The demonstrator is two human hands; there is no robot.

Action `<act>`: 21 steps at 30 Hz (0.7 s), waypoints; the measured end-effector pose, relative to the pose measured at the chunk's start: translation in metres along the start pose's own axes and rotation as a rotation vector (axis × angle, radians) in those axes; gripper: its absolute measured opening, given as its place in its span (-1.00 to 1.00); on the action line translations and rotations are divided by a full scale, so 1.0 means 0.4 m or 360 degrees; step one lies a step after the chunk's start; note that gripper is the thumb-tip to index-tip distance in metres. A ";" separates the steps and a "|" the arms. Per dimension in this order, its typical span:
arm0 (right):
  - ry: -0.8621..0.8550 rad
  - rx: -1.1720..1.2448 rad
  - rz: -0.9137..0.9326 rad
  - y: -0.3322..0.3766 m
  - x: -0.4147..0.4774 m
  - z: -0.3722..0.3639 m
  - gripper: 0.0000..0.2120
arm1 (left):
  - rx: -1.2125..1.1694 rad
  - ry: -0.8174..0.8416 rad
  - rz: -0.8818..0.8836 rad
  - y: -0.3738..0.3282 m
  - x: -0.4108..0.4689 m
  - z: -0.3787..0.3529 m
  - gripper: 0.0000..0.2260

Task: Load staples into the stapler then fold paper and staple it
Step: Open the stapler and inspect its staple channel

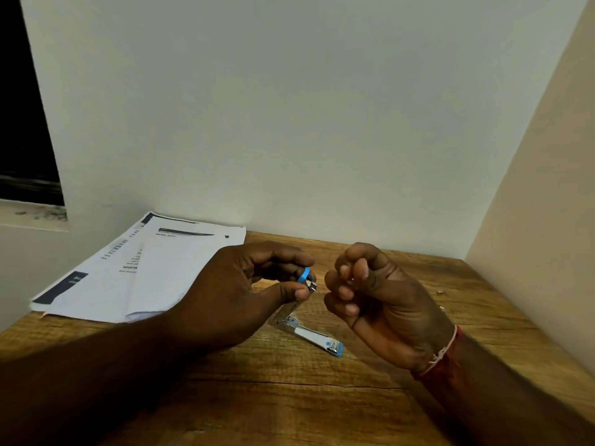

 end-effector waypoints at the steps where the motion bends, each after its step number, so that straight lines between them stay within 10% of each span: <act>1: 0.0029 0.0026 0.0012 0.003 0.000 -0.004 -0.80 | 0.0002 0.0002 0.0000 0.000 0.000 0.000 -0.65; 11: 0.0077 0.0022 -0.0021 0.007 -0.003 -0.016 -0.75 | -0.0054 0.0021 -0.0018 -0.001 0.002 -0.006 -0.66; 16: -0.0521 -0.0538 -0.0156 0.004 -0.009 0.048 -0.35 | -0.0019 0.0000 -0.0028 0.000 -0.001 -0.001 -0.68; 21: -0.0554 -0.0684 -0.0382 -0.048 -0.016 0.038 -0.65 | 0.0037 0.0022 -0.0118 -0.018 -0.001 -0.004 -0.65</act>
Point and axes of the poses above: each hand's wrist, its own x-axis towards the middle knuckle, its own z-axis out of the back of the hand, y = z × x, the point moved 9 cm from there along x, towards the middle knuckle, and after that the axes turned 8 degrees about -x, right-handed, at the moved point
